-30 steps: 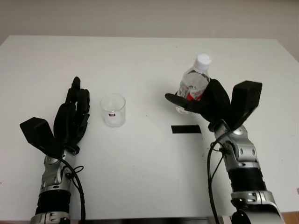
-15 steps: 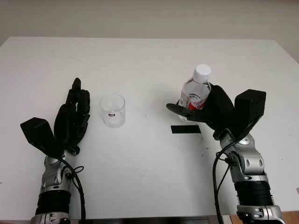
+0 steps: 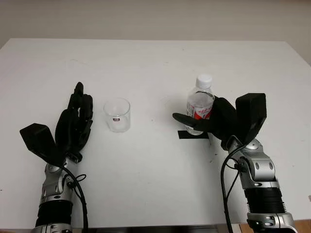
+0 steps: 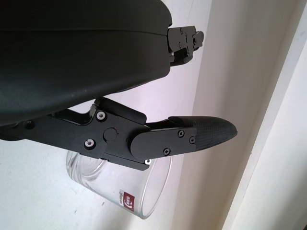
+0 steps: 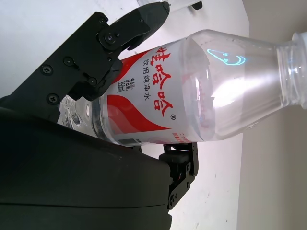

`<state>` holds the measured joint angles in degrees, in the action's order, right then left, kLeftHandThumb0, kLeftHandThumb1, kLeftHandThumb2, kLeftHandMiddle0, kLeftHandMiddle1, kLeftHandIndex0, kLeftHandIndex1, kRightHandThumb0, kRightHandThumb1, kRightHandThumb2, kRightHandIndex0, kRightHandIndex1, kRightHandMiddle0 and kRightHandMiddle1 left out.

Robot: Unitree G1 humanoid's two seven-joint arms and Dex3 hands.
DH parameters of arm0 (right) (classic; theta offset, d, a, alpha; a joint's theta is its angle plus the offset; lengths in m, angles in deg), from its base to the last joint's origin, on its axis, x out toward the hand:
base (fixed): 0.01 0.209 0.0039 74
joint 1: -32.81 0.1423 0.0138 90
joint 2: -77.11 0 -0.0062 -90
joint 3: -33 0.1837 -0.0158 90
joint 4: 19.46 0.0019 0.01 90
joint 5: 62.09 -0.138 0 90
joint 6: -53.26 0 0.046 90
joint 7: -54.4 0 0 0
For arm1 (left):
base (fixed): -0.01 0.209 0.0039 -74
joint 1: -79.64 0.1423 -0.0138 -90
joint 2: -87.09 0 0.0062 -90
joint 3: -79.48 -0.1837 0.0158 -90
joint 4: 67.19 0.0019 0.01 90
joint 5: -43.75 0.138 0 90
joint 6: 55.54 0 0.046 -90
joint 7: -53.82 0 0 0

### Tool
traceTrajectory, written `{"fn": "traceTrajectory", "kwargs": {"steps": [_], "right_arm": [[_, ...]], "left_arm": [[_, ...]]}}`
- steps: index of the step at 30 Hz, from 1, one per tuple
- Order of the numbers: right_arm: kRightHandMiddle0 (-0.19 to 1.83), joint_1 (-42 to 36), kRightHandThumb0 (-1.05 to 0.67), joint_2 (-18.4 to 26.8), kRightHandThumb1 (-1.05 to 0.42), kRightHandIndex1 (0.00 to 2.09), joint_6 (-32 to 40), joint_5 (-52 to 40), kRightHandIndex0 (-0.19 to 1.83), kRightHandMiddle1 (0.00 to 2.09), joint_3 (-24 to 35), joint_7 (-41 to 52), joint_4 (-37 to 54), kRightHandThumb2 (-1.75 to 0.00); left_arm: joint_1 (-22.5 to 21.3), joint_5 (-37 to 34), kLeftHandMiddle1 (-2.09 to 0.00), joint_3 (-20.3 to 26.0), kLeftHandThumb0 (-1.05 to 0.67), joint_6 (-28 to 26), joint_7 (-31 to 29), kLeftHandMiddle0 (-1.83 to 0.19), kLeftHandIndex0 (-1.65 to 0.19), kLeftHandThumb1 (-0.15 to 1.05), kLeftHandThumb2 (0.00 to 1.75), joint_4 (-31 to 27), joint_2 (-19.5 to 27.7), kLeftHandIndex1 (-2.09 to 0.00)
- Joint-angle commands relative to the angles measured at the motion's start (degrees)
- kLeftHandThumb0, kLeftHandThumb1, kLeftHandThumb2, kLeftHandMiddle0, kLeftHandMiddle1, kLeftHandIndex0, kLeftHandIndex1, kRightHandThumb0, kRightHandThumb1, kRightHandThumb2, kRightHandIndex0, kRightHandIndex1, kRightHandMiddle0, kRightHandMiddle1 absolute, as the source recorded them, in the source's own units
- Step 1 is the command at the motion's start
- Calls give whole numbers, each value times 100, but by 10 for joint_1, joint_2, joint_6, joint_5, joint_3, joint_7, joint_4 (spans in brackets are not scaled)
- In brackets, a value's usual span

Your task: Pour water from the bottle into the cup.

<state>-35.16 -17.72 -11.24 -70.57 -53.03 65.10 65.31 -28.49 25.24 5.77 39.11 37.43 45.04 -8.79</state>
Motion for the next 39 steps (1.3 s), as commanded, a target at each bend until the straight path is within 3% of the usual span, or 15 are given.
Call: {"fn": "traceTrajectory", "kwargs": {"steps": [1, 11, 19, 21, 24, 25, 26, 28, 31, 34, 39], "right_arm": [[93, -2, -36, -3, -105, 209, 1, 2, 145, 209, -1, -3, 15, -30], [105, -16, -35, -13, -105, 209, -22, 0, 159, 209, -5, -1, 8, -32], [103, -20, -36, -3, -105, 209, -39, 12, 155, 209, -24, 23, 3, -32], [93, -22, -38, 2, -105, 209, -56, 19, 136, 209, -29, 35, -3, -25], [29, -26, -50, 11, -101, 209, -84, 42, 39, 209, -41, 42, -16, -8], [5, -28, -57, 19, -99, 201, -93, 54, 4, 200, -49, 45, -19, -6], [-6, -29, -61, 26, -97, 186, -102, 67, -7, 188, -57, 49, -21, -6], [-15, -34, -67, 34, -95, 130, -117, 80, -17, 145, -63, 56, -23, -5], [-19, -42, -71, 35, -94, 79, -133, 90, -19, 104, -63, 53, -26, -5], [-18, -46, -73, 35, -95, 58, -148, 103, -18, 84, -62, 42, -36, -5], [-10, -53, -73, 30, -95, 51, -152, 103, -14, 67, -56, 33, -49, -5]], "left_arm": [[7, -5, -6, 4, -74, -3, -2, 10, 11, 105, 48, -2, 4, -6], [6, -2, -6, 5, -73, -3, -7, 9, 11, 105, 50, -2, 13, -6], [7, -5, -5, 7, -74, -10, -11, 10, 10, 105, 49, -7, 16, -6], [7, -6, -5, 8, -73, -14, -11, 9, 10, 105, 48, -8, 17, -6], [6, -2, -6, 8, -73, -13, -11, 9, 9, 105, 49, -6, 20, -6], [5, -3, -5, 8, -73, -14, -11, 9, 10, 105, 50, -5, 20, -6], [4, -3, -5, 8, -73, -14, -12, 9, 10, 105, 50, -4, 21, -6], [4, -5, -5, 9, -73, -15, -13, 9, 10, 105, 49, -4, 21, -6], [3, -3, -5, 9, -74, -14, -15, 9, 10, 105, 49, -3, 24, -6], [2, -1, -5, 9, -74, -15, -14, 10, 10, 105, 50, -1, 28, -6], [0, -2, -5, 9, -74, -16, -14, 10, 10, 105, 50, 0, 31, -6]]}}
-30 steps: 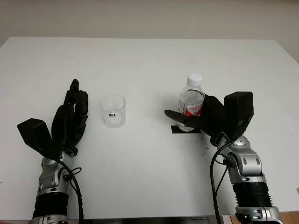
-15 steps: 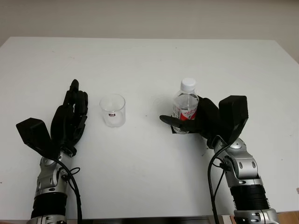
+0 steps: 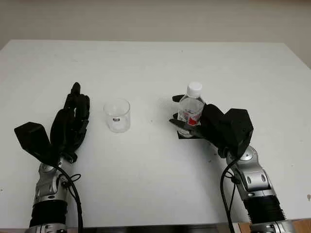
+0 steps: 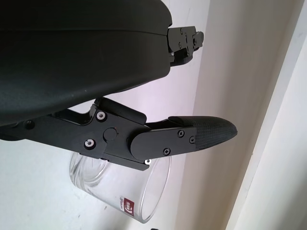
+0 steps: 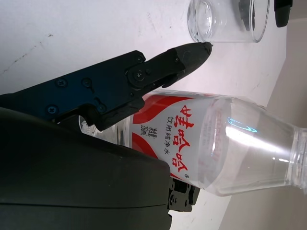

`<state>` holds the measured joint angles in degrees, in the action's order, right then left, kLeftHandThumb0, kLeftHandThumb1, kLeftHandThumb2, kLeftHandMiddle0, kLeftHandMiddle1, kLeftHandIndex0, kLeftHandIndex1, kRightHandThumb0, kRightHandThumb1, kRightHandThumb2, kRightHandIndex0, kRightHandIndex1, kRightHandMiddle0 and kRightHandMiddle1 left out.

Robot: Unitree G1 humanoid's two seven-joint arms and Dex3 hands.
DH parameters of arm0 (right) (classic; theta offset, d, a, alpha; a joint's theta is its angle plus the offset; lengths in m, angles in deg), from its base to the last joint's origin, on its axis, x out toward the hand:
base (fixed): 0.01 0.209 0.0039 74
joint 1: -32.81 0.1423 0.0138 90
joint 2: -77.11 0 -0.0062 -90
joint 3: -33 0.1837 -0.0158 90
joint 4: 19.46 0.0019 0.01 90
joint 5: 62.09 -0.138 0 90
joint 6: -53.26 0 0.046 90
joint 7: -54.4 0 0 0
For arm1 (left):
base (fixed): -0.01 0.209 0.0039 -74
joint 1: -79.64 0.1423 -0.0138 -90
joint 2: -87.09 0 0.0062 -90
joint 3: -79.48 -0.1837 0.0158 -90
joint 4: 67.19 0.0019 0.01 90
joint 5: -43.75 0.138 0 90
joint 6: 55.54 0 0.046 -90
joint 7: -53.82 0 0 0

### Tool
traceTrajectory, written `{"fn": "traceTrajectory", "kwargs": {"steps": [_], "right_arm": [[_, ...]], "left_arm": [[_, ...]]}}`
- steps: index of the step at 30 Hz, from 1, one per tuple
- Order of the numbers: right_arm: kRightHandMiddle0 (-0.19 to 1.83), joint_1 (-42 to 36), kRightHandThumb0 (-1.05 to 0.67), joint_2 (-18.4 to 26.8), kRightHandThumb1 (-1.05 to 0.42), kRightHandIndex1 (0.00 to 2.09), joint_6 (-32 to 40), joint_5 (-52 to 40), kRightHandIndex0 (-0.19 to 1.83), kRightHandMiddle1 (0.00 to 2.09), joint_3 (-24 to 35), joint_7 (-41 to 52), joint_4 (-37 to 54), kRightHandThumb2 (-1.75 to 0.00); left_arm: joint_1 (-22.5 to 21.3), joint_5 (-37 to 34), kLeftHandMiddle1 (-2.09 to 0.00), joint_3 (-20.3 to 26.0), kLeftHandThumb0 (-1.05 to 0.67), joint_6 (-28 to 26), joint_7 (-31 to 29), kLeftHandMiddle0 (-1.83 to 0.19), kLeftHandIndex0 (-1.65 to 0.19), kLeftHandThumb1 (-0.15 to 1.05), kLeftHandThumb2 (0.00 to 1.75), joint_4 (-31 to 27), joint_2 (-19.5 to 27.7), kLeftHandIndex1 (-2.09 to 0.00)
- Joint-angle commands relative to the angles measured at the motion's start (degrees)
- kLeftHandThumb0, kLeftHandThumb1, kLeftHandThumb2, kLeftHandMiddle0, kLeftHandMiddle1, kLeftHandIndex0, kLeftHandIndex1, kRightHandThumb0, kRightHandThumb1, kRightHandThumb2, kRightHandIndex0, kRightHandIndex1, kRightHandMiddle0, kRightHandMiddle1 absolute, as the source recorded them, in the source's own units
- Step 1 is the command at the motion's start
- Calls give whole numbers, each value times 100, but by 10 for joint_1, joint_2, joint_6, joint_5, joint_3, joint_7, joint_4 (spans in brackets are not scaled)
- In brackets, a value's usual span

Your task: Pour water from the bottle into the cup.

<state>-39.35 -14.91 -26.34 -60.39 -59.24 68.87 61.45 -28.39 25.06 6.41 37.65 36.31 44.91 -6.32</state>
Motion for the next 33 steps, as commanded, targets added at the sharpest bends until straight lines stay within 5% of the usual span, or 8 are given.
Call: {"fn": "traceTrajectory", "kwargs": {"steps": [1, 5, 12, 33], "right_arm": [[-10, -13, -73, 1, -95, 50, 0, 1, -14, 65, 7, -6, -10, -6], [-7, -22, -73, -6, -95, 45, -1, -5, -14, 53, 14, -15, -8, -5], [-18, -42, -89, 7, -90, 2, -64, -22, -19, 3, 28, 6, -16, -5], [-19, -118, -105, -30, -98, 0, -225, 10, -19, 0, 20, -49, 41, -6]], "left_arm": [[0, 0, -5, 2, -74, 0, -4, 10, 10, 105, 50, 2, 7, -5], [0, 1, -5, 1, -75, -2, -2, 9, 9, 105, 50, -1, 9, -6], [-3, -1, -6, 2, -76, -1, -4, 9, 9, 105, 50, 4, 10, -6], [-19, -3, -5, 0, -74, 9, -9, 10, 9, 105, 50, 25, 2, -5]]}}
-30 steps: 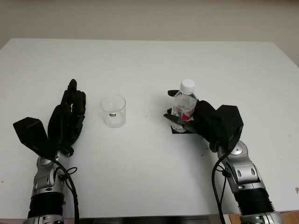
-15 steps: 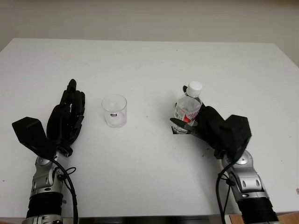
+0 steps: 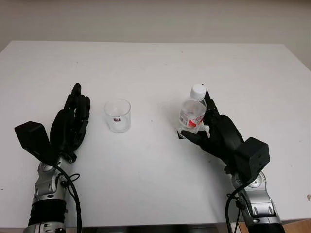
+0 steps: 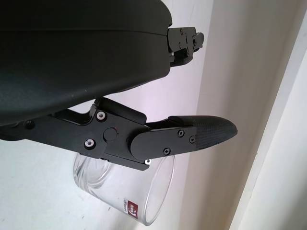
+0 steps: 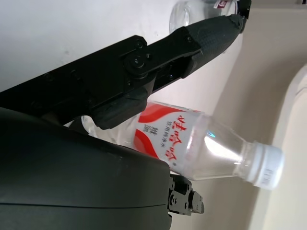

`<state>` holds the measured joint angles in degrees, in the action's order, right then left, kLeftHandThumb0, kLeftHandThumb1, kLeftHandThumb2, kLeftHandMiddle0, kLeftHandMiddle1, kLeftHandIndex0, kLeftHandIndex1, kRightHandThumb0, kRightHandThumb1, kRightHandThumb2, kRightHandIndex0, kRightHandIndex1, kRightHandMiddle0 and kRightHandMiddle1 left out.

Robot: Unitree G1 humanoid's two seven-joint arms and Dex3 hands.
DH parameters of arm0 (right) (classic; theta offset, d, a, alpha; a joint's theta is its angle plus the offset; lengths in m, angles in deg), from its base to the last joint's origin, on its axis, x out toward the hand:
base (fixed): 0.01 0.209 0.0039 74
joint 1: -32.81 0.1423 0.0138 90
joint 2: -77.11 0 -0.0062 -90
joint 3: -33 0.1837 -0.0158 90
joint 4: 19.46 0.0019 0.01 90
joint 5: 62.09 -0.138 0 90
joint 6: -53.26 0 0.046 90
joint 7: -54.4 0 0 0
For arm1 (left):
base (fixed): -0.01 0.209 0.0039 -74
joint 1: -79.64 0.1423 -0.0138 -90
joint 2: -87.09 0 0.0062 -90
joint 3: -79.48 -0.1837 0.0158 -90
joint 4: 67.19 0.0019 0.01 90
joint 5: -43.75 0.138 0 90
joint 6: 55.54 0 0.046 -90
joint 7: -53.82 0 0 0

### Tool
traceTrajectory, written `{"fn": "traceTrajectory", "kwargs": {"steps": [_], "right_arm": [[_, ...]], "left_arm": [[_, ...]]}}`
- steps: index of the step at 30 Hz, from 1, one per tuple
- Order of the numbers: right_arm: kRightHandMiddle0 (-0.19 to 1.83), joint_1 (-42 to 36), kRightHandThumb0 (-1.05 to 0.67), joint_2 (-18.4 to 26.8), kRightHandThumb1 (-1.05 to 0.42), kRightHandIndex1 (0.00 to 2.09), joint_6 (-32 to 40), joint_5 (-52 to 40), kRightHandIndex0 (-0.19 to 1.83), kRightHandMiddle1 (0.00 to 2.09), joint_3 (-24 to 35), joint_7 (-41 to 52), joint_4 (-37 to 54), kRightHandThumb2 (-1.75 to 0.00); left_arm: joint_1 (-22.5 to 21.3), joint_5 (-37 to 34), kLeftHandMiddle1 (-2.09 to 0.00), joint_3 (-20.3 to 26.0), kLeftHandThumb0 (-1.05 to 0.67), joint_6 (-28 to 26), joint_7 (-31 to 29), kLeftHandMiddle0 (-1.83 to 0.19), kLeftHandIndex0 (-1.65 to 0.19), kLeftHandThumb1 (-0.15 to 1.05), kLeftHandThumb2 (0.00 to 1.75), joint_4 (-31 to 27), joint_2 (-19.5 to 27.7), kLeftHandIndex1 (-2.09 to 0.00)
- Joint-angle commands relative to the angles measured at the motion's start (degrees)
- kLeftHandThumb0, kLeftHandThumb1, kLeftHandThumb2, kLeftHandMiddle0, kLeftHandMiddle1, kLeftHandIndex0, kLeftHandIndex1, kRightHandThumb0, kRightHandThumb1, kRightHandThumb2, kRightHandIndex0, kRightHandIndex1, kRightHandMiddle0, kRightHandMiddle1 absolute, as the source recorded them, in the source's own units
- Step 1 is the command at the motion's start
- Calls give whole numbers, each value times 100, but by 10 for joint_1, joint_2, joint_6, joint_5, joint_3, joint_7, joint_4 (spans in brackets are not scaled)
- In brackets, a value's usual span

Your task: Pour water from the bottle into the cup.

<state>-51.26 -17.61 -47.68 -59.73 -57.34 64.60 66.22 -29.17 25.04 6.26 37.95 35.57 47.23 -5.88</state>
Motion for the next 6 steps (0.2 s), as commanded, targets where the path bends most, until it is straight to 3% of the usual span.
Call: {"fn": "traceTrajectory", "kwargs": {"steps": [1, 6], "right_arm": [[-19, 4, -105, -4, -97, 0, -16, 7, -19, 0, 2, -12, -11, -6], [-19, 18, -102, -13, -96, 0, -32, 10, -19, 0, 4, -35, -27, -5]], "left_arm": [[-12, -3, -5, 2, -74, 7, -1, 10, 9, 105, 50, 3, -3, -5], [-14, -5, -5, 3, -74, 6, 3, 10, 9, 105, 48, 3, -5, -5]]}}
